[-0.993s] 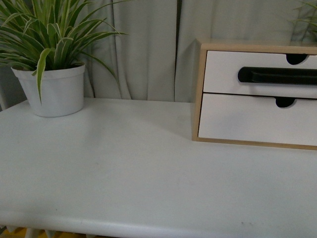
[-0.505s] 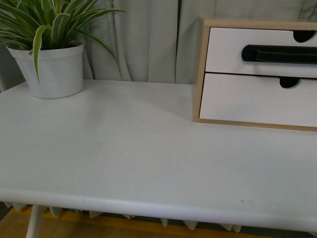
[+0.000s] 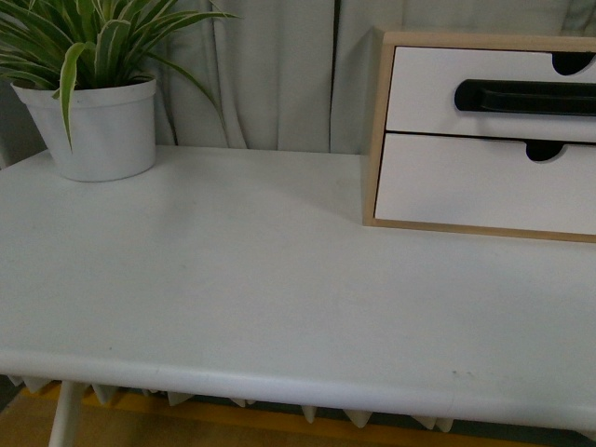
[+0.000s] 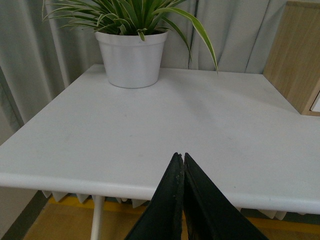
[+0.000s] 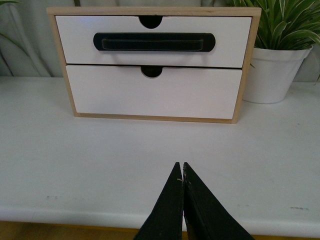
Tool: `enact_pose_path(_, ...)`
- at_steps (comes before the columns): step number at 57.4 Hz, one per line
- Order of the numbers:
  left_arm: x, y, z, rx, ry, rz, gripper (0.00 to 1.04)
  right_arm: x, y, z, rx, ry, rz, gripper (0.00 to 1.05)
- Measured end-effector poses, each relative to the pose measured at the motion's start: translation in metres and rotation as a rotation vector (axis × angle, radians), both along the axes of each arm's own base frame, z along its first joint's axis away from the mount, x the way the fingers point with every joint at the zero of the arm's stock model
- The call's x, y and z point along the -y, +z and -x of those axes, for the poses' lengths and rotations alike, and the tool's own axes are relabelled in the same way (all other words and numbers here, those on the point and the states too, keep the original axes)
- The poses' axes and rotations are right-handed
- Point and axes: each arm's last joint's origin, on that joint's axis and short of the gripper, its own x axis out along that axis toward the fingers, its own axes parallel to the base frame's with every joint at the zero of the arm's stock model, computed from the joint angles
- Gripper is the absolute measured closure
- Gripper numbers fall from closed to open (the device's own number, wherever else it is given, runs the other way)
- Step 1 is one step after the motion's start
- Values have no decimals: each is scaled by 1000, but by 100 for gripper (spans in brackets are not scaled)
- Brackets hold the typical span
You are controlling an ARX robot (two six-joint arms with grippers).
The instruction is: Close drawer sideways
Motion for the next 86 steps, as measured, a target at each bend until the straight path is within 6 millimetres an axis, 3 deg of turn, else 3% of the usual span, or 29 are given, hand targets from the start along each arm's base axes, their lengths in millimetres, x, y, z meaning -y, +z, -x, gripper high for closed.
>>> enact_pose_path(31,0,-3,13,-7,0,3,98,0,0,0,0,0,1,103)
enact_pose_path(63,0,-3,13,-7,0,3,5,0,0,0,0,0,-1,8)
enact_pose_path(86,0,-3,13,-7,0,3,6,0,0,0,0,0,-2,9)
